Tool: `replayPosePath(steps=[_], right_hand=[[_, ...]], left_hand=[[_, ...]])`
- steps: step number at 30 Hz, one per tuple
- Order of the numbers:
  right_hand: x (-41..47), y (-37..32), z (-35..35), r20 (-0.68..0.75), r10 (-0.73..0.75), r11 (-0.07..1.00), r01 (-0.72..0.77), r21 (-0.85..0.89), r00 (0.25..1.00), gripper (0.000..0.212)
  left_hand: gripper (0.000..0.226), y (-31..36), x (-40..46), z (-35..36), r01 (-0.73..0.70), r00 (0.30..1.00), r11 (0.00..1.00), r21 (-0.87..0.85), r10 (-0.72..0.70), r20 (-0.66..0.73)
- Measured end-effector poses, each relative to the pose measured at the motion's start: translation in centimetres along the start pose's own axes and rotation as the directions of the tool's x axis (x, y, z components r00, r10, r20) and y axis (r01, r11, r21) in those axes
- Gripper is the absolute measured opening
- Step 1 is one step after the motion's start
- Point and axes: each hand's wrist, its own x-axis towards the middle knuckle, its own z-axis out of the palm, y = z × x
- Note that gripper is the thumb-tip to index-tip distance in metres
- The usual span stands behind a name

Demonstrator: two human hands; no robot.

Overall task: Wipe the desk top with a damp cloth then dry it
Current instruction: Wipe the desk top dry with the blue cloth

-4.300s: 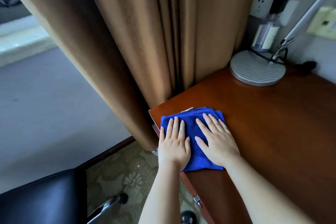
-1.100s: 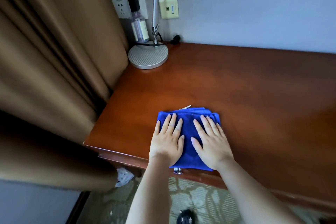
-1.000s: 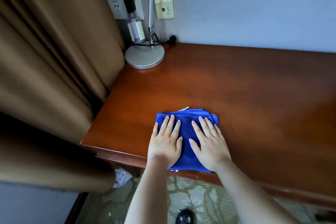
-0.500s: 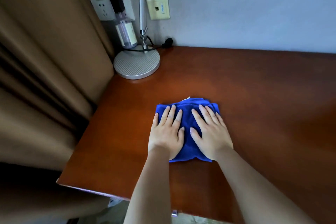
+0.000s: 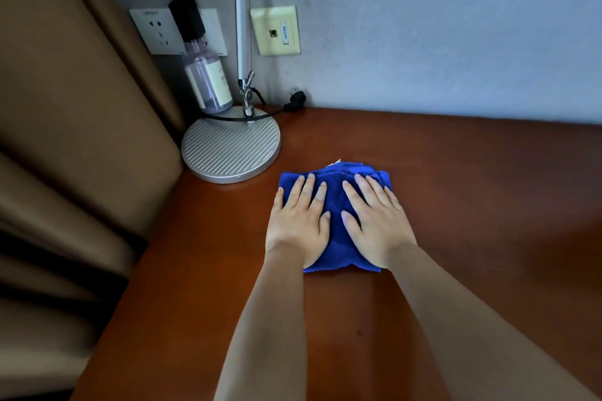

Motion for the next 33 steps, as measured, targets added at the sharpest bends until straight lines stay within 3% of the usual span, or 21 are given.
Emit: replayPosePath(steps=[4, 9, 13, 16, 21, 25, 30, 33], right_hand=[[-0.8, -0.2, -0.4, 0.055, -0.003, 0.997, 0.008, -0.081, 0.998, 0.065], [-5.0, -1.7, -0.8, 0.1, -0.103, 0.975, 0.12, -0.185, 0.99, 0.088], [-8.2, -3.2, -1.3, 0.172, -0.095, 0.977, 0.125, -0.17, 0.981, 0.061], [-10.7, -4.5, -1.6, 0.185, -0.105, 0.985, 0.128, -0.119, 0.977, 0.061], [-15.9, -6.8, 0.0, 0.119, -0.009, 0.999, 0.005, 0.04, 0.993, 0.092], [-15.3, -6.9, 0.7, 0.062, 0.077, 0.997, -0.076, -0.017, 0.995, 0.069], [-11.4, -6.1, 0.8, 0.038, 0.09, 0.996, -0.089, -0.014, 0.995, 0.082], [-8.4, -5.5, 0.6, -0.005, 0.104, 0.995, -0.104, 0.0, 0.995, 0.085]], left_hand=[[0.056, 0.1, -1.0, -0.1, -0.005, 1.0, 1.0, 0.026, 0.005, 0.019], [0.056, 0.3, -4.6, 0.5, -0.033, 0.999, 0.999, 0.038, 0.033, 0.022], [0.056, 0.9, -8.5, 0.9, -0.026, 0.999, 0.999, 0.035, 0.026, 0.028], [0.057, 1.4, -11.9, 1.4, -0.003, 1.0, 1.0, 0.031, 0.002, 0.032], [0.063, 1.9, -16.3, 2.1, 0.002, 0.999, 1.0, -0.007, -0.001, 0.041], [0.087, 1.4, -15.9, 2.0, -0.007, 0.999, 0.998, -0.057, 0.01, 0.039], [0.057, 0.2, -11.1, 1.2, -0.052, 0.998, 0.996, -0.078, 0.054, 0.013], [0.056, -0.4, -8.1, 1.1, -0.073, 0.997, 0.994, -0.078, 0.073, 0.001]])
